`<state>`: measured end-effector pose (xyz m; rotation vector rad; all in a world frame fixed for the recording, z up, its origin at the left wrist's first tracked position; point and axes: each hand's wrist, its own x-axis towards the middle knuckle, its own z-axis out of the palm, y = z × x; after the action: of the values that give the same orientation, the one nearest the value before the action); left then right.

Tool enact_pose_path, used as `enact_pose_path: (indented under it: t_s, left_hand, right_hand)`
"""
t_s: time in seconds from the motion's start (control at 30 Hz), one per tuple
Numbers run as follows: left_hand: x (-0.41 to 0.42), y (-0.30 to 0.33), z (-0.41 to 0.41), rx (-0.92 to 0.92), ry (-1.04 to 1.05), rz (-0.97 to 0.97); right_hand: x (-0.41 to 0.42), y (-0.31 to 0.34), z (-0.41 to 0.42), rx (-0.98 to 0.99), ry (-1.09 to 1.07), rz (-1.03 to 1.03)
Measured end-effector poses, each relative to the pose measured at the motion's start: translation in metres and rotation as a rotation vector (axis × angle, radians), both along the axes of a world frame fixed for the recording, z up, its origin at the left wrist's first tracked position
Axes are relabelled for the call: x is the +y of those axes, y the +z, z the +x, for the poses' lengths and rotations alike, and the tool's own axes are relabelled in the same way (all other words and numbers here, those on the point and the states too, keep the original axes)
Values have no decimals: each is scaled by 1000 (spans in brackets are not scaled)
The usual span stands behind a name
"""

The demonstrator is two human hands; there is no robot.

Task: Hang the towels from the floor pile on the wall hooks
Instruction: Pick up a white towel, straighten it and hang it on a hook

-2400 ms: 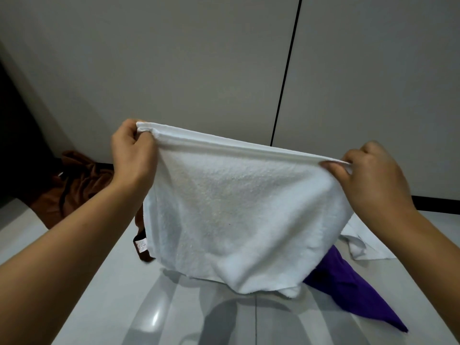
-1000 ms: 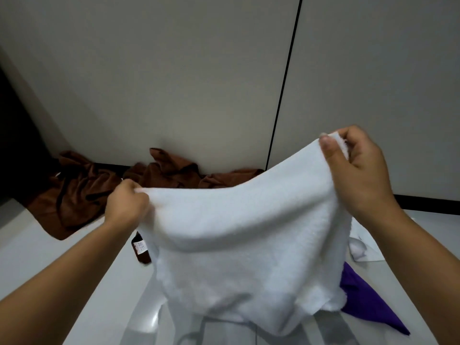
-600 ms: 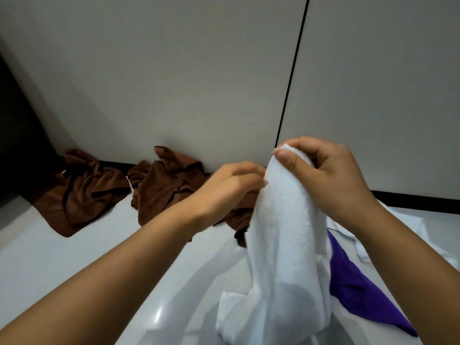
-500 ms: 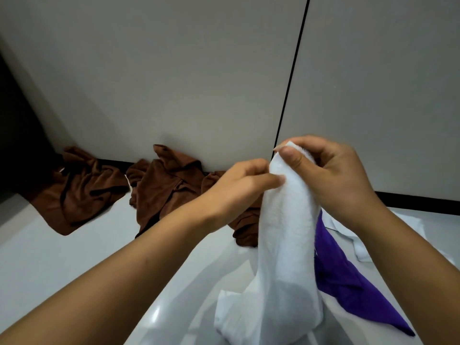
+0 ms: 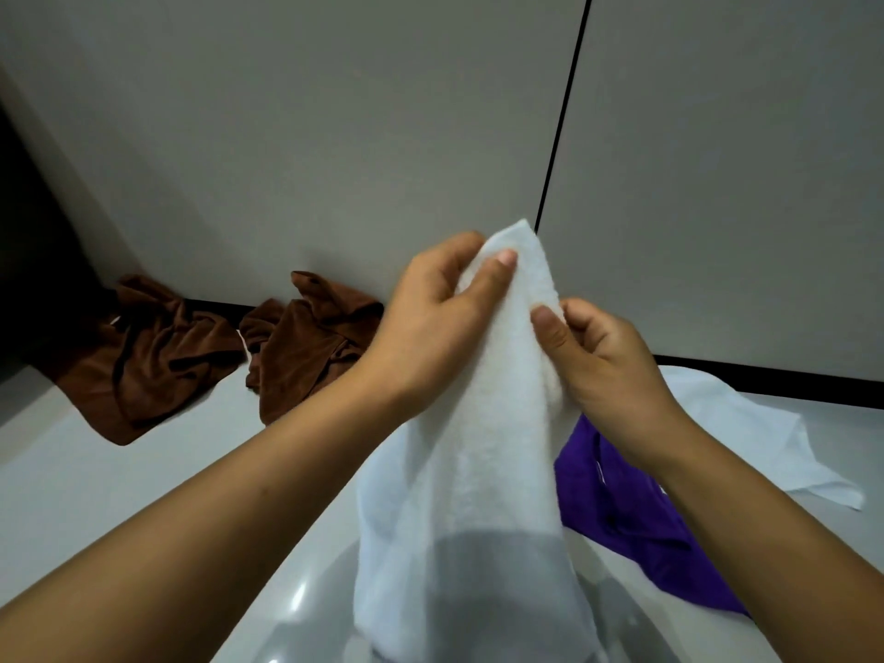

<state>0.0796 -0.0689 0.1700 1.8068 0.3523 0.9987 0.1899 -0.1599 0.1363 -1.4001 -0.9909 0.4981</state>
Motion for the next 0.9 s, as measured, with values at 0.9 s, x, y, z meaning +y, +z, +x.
enact_pose_path:
  t_s: [0.9]
  left_hand:
    - [105,-39,-51,-63,791,-308]
  right_hand:
    - [-44,-39,74,-351,-303,-370]
